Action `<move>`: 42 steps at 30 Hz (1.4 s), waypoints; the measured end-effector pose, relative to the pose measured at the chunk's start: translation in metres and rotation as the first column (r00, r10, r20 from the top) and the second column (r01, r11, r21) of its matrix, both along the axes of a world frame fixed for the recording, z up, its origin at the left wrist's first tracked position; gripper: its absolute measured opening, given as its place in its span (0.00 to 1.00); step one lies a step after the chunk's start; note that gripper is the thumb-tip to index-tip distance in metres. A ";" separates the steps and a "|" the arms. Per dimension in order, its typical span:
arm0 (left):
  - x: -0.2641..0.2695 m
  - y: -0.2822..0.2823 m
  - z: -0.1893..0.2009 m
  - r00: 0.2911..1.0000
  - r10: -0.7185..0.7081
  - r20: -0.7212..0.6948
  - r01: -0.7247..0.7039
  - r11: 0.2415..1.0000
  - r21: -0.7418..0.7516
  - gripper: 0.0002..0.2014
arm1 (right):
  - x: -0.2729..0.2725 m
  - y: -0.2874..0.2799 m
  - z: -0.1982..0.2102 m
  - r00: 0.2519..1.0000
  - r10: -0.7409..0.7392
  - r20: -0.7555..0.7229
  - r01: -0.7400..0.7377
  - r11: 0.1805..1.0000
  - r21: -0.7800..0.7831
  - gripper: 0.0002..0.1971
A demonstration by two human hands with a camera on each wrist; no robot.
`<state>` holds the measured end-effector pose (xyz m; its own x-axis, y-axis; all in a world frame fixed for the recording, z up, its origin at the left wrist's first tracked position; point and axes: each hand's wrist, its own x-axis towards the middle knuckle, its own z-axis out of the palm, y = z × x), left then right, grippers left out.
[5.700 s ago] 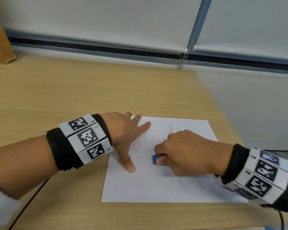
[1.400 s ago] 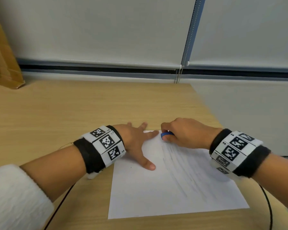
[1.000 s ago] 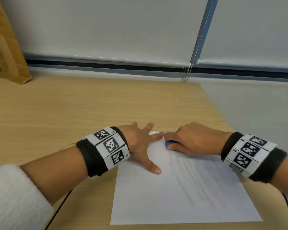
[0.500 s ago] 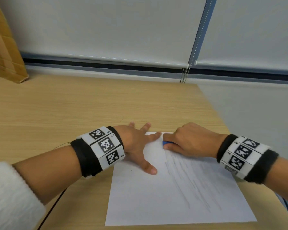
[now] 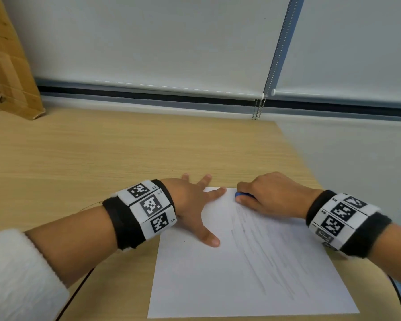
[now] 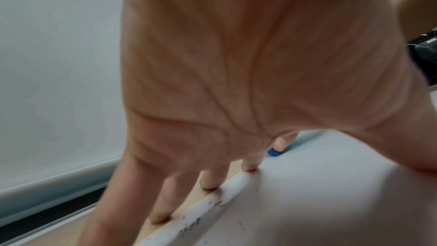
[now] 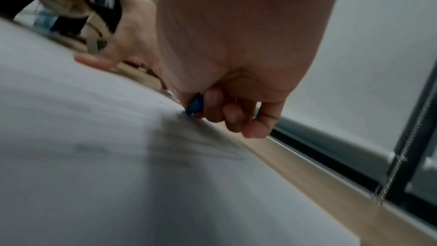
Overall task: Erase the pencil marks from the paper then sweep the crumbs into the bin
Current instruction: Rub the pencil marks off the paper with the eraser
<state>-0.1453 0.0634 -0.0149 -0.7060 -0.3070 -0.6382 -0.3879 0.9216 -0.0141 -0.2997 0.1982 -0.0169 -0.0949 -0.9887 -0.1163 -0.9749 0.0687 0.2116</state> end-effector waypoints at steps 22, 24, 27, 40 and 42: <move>0.000 -0.001 -0.004 1.000 -0.004 -0.005 0.004 1.000 0.011 0.61 | 0.022 -0.006 -0.004 0.995 0.014 0.104 -0.022 0.997 0.072 0.13; -0.001 -0.002 -0.003 1.000 0.000 -0.002 0.000 1.000 0.010 0.61 | 0.019 -0.009 -0.001 0.994 -0.014 0.110 0.004 0.996 0.087 0.15; -0.001 -0.002 -0.004 1.000 -0.003 -0.002 0.003 1.000 0.004 0.61 | 0.012 -0.009 0.004 0.994 -0.070 0.082 0.063 0.995 0.082 0.16; 0.000 0.000 -0.002 1.000 -0.014 -0.005 0.014 1.000 -0.015 0.61 | 0.036 0.009 0.005 0.982 0.055 0.181 -0.095 0.971 0.219 0.14; 0.000 0.000 -0.001 1.000 -0.014 0.000 0.014 1.000 -0.014 0.61 | 0.033 0.004 0.010 0.980 0.025 0.196 -0.073 0.967 0.244 0.14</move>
